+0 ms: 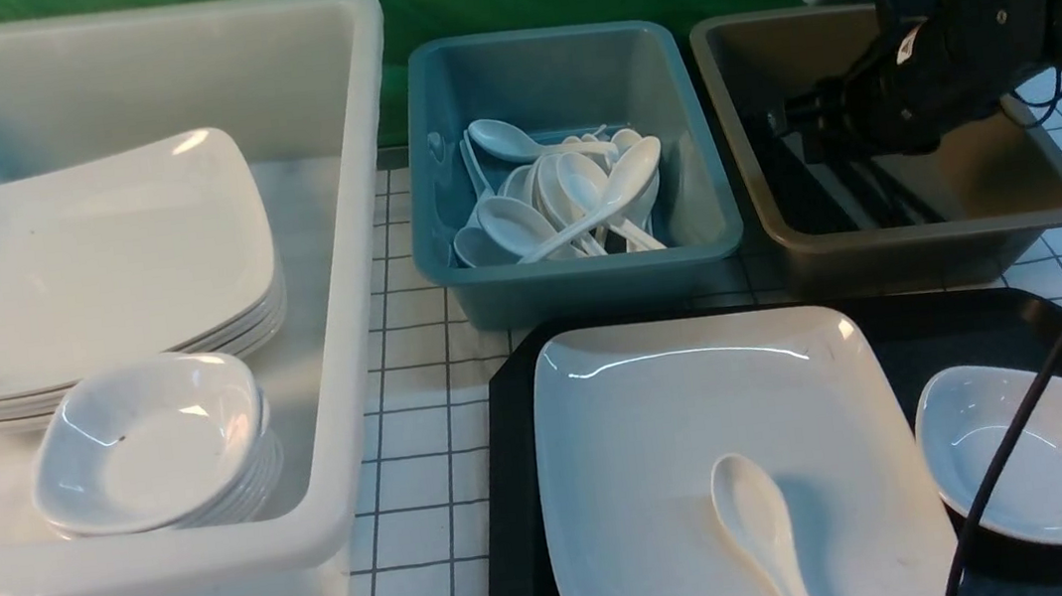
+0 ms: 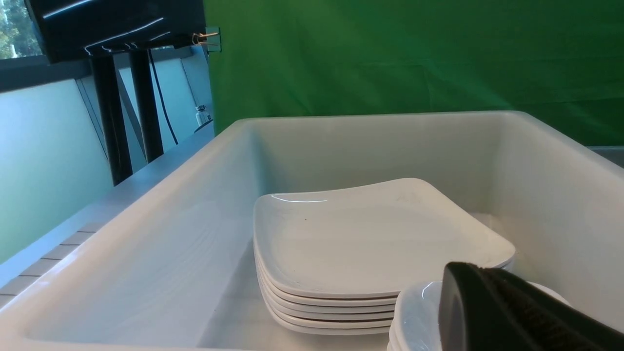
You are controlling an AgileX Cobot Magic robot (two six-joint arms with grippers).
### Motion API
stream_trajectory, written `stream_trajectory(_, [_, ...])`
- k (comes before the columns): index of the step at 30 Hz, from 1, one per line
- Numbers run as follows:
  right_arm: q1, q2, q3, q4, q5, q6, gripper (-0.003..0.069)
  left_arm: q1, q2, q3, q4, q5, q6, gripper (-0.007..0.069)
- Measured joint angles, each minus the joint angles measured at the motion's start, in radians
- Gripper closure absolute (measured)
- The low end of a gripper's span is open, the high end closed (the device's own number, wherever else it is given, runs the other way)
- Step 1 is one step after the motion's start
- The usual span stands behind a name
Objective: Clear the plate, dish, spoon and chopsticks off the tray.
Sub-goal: Use the right arm to put the chopsticks into the small storage box on the right, then use the left arm to grab a soup spoon from the plate
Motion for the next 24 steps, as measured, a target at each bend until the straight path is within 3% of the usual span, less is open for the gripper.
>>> stream_trajectory(1, [0.0,-0.004,0.0,0.0,0.014,-0.004,0.0368,0.0,0.0,0.0,-0.006,0.0,-0.008,0.0601])
stream_trajectory(2, [0.0,-0.047,0.0,-0.001,0.088,-0.043,0.0457,0.0,0.0,0.0,-0.129,0.0,-0.104,0.0601])
stream_trajectory(5, [0.0,-0.137,0.0,-0.001,0.283,-0.112,0.0597,0.0,0.0,0.0,-0.488,0.002,-0.452,0.0601])
stream_trajectory(7, [0.0,-0.207,0.0,-0.002,0.438,-0.159,0.0629,0.0,0.0,0.0,-0.668,0.009,-0.63,0.0601])
stream_trajectory(9, [0.0,-0.255,0.002,-0.004,0.528,-0.187,0.0629,0.0,0.0,0.0,-0.734,0.009,-0.713,0.0601])
stream_trajectory(17, [-0.002,-0.525,0.102,-0.004,0.7,-0.199,0.0629,0.0,0.0,0.0,-0.588,-0.038,-0.754,0.0601])
stream_trajectory(24, [-0.002,-0.83,0.34,-0.004,0.719,-0.194,0.0629,-0.001,0.0,0.0,-0.53,-0.091,-0.76,0.0601])
